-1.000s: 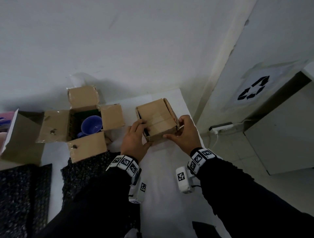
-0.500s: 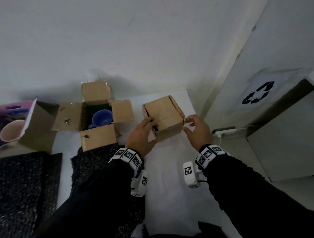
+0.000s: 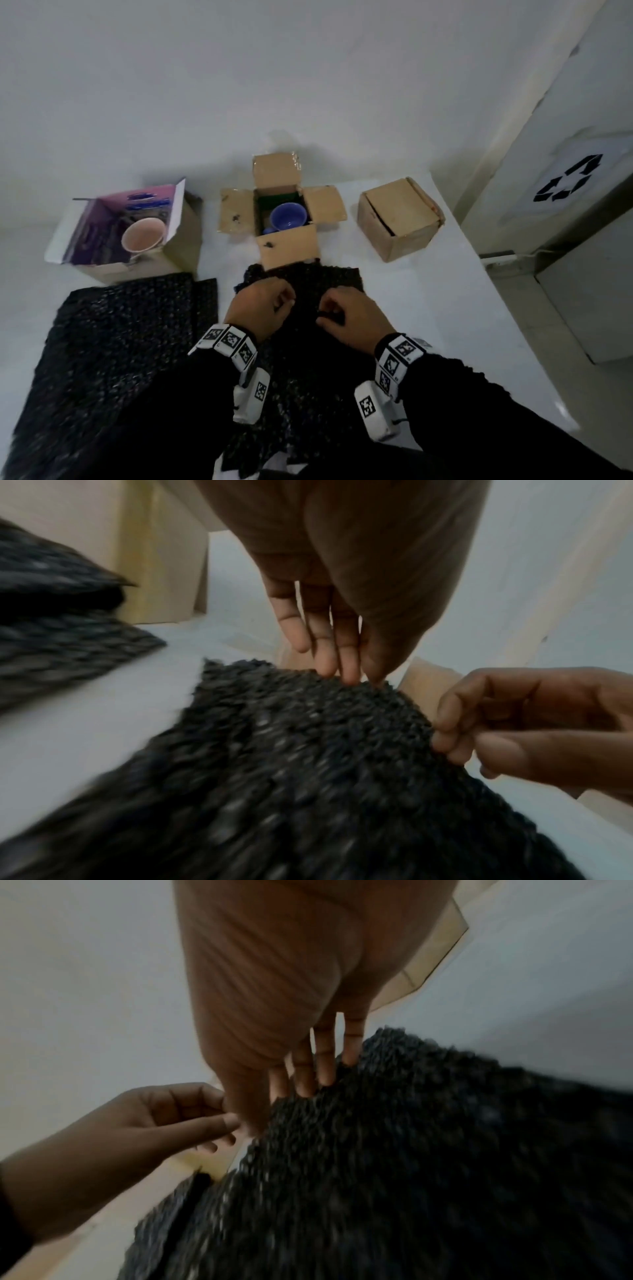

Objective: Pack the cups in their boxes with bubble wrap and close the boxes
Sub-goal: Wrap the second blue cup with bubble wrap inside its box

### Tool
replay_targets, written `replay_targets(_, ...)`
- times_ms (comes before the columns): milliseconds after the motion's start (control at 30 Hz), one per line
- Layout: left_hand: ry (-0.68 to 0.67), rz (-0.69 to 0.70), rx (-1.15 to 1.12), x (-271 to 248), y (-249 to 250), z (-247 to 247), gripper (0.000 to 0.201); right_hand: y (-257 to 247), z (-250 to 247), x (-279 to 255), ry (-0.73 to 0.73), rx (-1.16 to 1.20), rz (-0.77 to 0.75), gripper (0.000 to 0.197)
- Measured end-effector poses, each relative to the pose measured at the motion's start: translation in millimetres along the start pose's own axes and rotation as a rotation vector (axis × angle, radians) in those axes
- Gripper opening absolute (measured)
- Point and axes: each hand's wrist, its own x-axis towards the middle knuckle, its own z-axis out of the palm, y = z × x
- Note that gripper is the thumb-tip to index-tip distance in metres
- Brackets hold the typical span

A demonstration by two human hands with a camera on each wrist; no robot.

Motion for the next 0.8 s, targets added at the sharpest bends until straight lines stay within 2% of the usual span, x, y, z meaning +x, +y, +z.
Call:
replay_targets(67, -0.094, -0.019, 0.018, -21, -23, 5, 0.017, -9, 23, -7, -0.159, -0.183, 0.032, 0.055)
replay_targets(133, -0.197, 0.004, 0.038, -37, -39, 15, 0.038, -13, 39, -14, -0.221, -0.352, 0.082, 0.066)
replay_targets(233, -0.27, 0.036, 0.014, -52, -48, 28, 0.071, -18, 46, -19, -0.096, -0.396, 0.112, 0.04)
replay_targets(300, -0.244, 0.033, -0.005, -57, -46, 34, 0.088, -21, 47, -20, -0.016, -0.364, 0.108, 0.021)
replay_targets(400, -0.147, 0.012, -0.044, -58, -43, 39, 0.1, -23, 39, -18, 0.1, -0.196, 0.102, 0.01)
replay_targets(500, -0.057, 0.019, 0.043, -49, -44, 37, 0.089, -27, 23, -13, 0.311, 0.012, 0.139, 0.011)
replay_targets(567, 0.047, 0.053, 0.061, -41, -46, 34, 0.062, -34, 13, -10, 0.427, 0.137, 0.19, 0.011)
replay_targets(633, 0.134, 0.053, -0.028, -34, -46, 28, 0.034, -39, 5, -6, 0.508, 0.255, 0.241, 0.006)
replay_targets(700, 0.152, 0.003, -0.163, -29, -41, 20, 0.018, -42, -3, 0, 0.561, 0.367, 0.296, 0.004)
replay_targets(800, 0.155, -0.04, -0.273, -25, -32, 15, 0.011, -48, -13, 7, 0.566, 0.557, 0.394, 0.015)
